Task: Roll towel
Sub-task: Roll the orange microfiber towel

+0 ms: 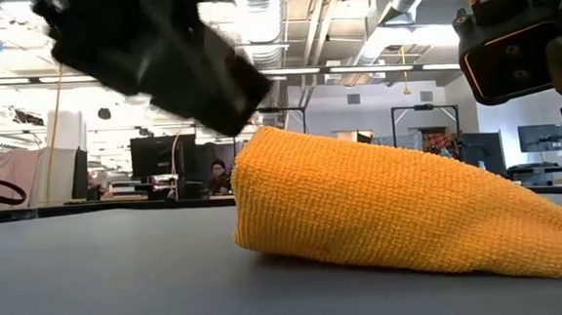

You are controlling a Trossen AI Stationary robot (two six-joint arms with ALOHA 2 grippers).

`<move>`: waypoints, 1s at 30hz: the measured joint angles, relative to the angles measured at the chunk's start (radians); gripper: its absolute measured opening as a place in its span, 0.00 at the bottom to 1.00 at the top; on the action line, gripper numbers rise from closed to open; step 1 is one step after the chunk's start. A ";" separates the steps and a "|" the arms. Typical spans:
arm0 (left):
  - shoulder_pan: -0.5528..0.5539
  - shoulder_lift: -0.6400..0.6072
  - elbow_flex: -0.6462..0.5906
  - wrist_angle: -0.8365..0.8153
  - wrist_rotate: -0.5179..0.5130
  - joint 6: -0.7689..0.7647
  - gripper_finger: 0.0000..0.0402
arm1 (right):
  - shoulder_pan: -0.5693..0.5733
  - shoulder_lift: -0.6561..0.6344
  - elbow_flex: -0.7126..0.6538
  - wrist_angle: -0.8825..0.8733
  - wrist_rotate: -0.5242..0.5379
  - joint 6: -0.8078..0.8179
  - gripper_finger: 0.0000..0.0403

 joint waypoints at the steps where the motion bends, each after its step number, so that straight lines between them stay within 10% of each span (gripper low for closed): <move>1: -0.019 0.001 0.001 0.029 -0.044 0.046 0.12 | 0.000 0.000 0.000 0.001 0.000 -0.002 0.06; 18: -0.088 0.114 0.109 0.069 -0.264 0.119 0.57 | 0.000 0.001 0.000 0.000 0.010 -0.034 0.06; 30: -0.088 0.119 0.110 -0.016 -0.310 0.054 0.57 | 0.008 0.002 0.000 0.002 0.027 -0.037 0.06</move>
